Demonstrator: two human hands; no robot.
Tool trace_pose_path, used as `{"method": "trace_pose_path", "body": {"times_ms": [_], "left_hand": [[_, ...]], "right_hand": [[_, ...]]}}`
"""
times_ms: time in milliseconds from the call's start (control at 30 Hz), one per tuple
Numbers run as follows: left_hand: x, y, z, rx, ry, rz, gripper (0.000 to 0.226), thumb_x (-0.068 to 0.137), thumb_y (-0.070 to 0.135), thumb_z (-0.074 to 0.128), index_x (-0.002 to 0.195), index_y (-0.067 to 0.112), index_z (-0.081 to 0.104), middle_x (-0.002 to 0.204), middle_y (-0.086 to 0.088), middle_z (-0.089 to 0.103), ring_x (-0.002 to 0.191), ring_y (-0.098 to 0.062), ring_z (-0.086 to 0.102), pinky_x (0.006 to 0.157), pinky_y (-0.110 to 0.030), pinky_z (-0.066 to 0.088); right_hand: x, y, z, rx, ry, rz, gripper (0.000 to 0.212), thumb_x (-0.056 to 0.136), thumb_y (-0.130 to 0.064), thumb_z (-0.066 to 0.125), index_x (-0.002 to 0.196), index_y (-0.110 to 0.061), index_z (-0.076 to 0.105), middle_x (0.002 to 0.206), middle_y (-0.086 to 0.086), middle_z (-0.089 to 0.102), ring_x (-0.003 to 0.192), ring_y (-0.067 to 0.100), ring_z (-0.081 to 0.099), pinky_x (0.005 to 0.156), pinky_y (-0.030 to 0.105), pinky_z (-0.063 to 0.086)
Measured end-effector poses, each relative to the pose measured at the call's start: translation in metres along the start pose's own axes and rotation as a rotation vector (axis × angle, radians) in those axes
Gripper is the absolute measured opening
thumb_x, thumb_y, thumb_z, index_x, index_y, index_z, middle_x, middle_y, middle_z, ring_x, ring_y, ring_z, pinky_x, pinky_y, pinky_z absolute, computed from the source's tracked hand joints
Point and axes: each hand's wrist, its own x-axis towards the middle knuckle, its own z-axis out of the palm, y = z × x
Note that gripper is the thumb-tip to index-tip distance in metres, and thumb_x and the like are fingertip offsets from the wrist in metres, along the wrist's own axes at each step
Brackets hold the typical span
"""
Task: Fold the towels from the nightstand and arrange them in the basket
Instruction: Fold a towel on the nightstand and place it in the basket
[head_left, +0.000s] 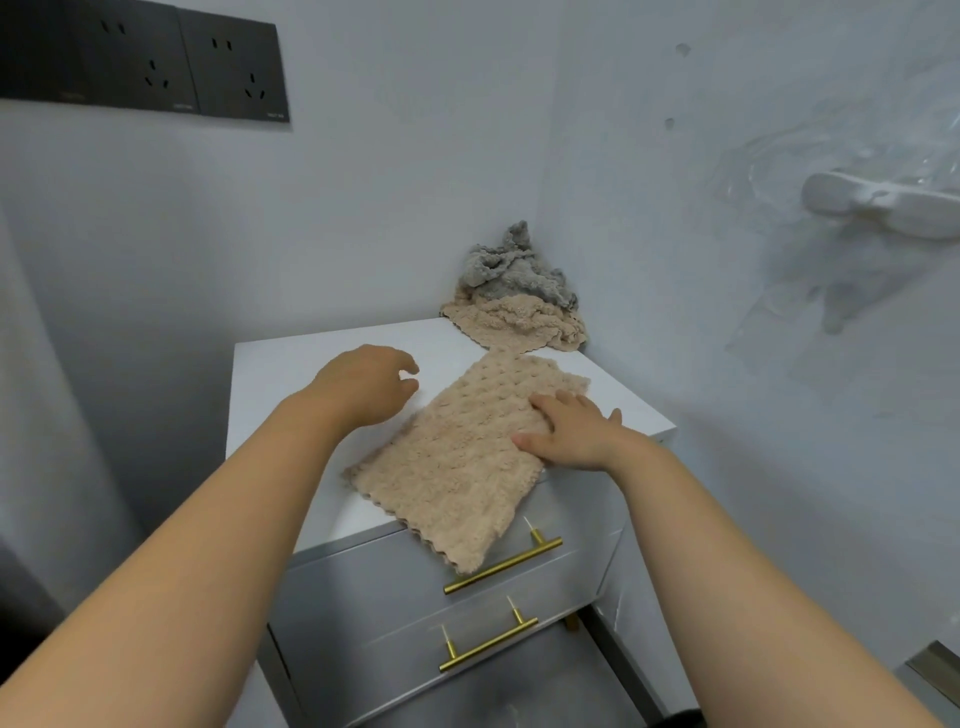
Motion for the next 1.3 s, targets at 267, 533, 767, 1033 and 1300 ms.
{"method": "trace_pose_path", "body": {"times_ms": [267,533,767,1033,1300], "left_hand": [[0.009,0.012,0.039,-0.060,-0.146,0.242,0.056,0.097,0.049,0.039,0.149,0.032,0.023,0.158,0.005,0.016,0.146,-0.021,0.011,0.118,-0.038,0.014],[0.016,0.009,0.062,-0.117,-0.041,0.174,0.048,0.098,0.051,0.032,0.140,0.031,0.042,0.150,0.006,0.036,0.141,-0.024,0.025,0.113,-0.046,0.021],[0.027,0.016,0.068,-0.314,0.150,0.084,0.028,0.094,0.038,0.052,0.116,0.022,0.059,0.123,0.004,0.057,0.118,-0.020,0.049,0.096,-0.036,0.041],[0.031,0.014,0.055,-1.092,0.052,-0.145,0.094,0.079,0.034,0.074,0.150,0.029,0.012,0.146,0.002,0.035,0.127,-0.016,0.043,0.072,-0.014,0.046],[0.032,-0.001,0.042,-1.510,0.035,-0.171,0.037,0.080,0.001,0.070,0.116,0.006,0.059,0.085,-0.006,0.075,0.081,-0.017,0.072,0.081,-0.030,0.057]], "right_hand": [[0.006,0.010,-0.013,0.339,-0.126,-0.226,0.070,0.086,-0.022,0.069,0.147,-0.026,0.033,0.151,-0.001,0.029,0.135,0.018,0.033,0.110,0.028,0.027],[0.042,0.011,-0.009,0.560,0.192,0.119,0.067,0.091,-0.032,0.057,0.147,-0.013,0.026,0.149,0.008,0.037,0.132,0.027,0.039,0.112,0.043,0.028],[0.059,-0.004,-0.014,1.081,0.249,0.119,0.068,0.081,0.003,0.063,0.140,-0.021,0.037,0.116,0.008,0.053,0.081,0.021,0.061,0.079,0.042,0.056],[0.065,-0.004,-0.023,1.744,0.126,-0.121,0.068,0.082,0.024,0.045,0.139,-0.012,0.040,0.106,0.014,0.060,0.099,0.031,0.063,0.074,0.041,0.058],[0.072,-0.005,-0.021,1.715,0.087,-0.185,0.054,0.082,0.020,0.050,0.130,-0.004,0.050,0.115,0.020,0.065,0.096,0.029,0.067,0.071,0.037,0.060]]}}
